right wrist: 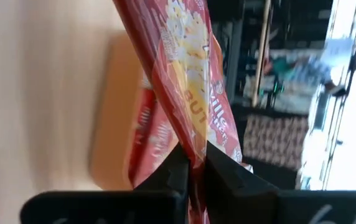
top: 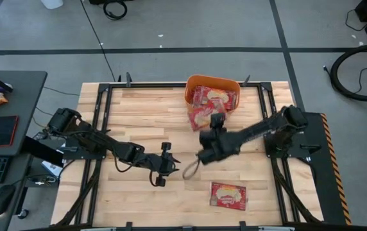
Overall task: Sort popcorn bags into baskets
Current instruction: Put the popcorn bag into the bin
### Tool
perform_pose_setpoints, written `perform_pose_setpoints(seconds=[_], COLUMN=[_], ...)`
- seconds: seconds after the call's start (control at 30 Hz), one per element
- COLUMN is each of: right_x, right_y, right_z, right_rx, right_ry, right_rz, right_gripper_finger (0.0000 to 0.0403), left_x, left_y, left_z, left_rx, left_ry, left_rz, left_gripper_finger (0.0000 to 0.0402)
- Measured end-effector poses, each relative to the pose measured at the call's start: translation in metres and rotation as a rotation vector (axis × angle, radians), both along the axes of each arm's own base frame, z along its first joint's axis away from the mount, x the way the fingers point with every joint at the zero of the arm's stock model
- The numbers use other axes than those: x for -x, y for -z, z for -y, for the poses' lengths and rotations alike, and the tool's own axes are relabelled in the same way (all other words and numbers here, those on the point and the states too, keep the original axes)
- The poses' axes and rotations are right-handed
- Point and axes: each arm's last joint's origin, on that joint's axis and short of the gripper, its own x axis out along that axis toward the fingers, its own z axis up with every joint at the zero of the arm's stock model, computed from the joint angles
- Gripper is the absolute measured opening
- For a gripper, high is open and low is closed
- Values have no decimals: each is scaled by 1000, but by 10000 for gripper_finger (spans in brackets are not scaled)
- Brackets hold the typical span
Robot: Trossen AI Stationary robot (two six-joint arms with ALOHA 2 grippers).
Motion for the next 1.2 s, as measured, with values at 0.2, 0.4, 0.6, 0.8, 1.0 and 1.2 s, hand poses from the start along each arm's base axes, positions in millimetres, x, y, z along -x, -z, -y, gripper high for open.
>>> perform_pose_setpoints(seconds=[0.2, 0.4, 0.6, 0.8, 1.0, 1.2], right_x=[2, 3, 6, 10, 19, 15], right_y=[-20, -21, 6, 26, 30, 13], right_z=[53, 96, 134, 171, 182, 155], right_rx=[-10, -40, -140, -151, -246, -340], right_ry=[140, 228, 217, 187, 224, 208], right_rz=[47, 75, 97, 147, 139, 77], right_gripper_finger=[32, 33, 33, 42, 99, 148], left_x=[0, 0, 0, 0, 0, 2], left_y=[0, 0, 0, 0, 0, 2], left_z=[0, 0, 0, 0, 0, 0], left_rx=[37, 42, 60, 64, 86, 126], left_ry=[-23, -26, -38, -40, -54, -86], left_rz=[0, 1, 1, 1, 0, -27], left_gripper_finger=[141, 141, 141, 141, 142, 142])
